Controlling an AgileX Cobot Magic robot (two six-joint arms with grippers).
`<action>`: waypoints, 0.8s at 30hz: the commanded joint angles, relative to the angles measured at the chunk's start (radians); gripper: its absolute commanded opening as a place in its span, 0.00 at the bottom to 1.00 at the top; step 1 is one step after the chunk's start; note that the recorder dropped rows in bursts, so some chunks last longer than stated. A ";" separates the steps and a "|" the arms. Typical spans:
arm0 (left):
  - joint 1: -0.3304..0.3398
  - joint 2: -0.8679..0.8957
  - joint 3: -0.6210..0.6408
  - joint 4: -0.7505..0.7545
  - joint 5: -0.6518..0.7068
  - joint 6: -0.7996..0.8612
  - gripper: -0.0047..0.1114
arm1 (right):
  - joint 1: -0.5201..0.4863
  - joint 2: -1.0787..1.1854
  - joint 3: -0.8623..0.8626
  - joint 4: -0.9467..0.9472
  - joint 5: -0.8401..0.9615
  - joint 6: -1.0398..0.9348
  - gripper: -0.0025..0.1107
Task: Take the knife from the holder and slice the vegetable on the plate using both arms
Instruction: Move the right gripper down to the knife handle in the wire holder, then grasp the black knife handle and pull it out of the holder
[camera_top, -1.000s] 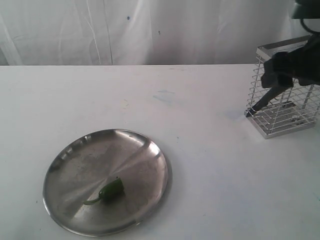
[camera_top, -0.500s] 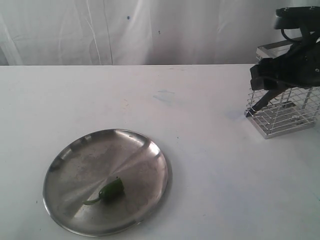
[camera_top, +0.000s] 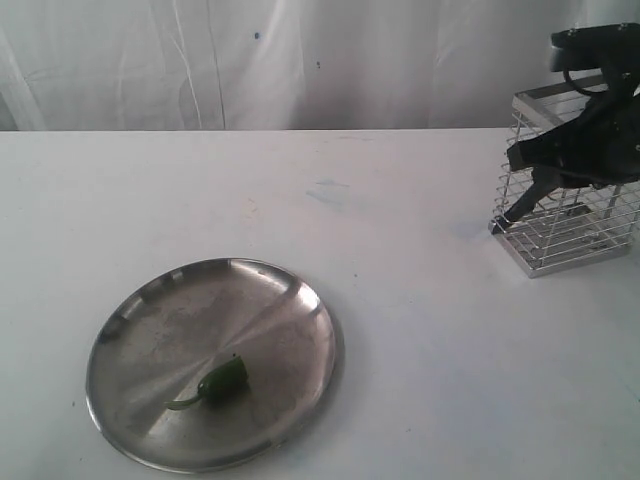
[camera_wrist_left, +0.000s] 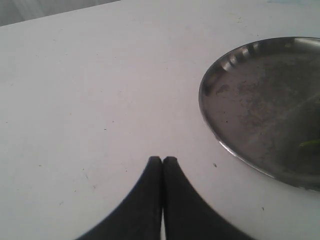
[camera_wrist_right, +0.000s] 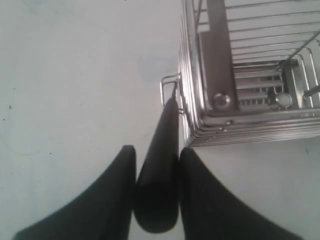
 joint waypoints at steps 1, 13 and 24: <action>-0.008 -0.005 0.004 -0.006 0.004 0.000 0.04 | 0.001 -0.001 -0.004 -0.049 0.004 0.052 0.18; -0.008 -0.005 0.004 -0.006 0.004 0.000 0.04 | 0.001 -0.061 -0.014 -0.064 0.018 0.052 0.02; -0.008 -0.005 0.004 -0.006 0.004 0.000 0.04 | 0.001 -0.205 -0.035 -0.074 0.125 0.052 0.02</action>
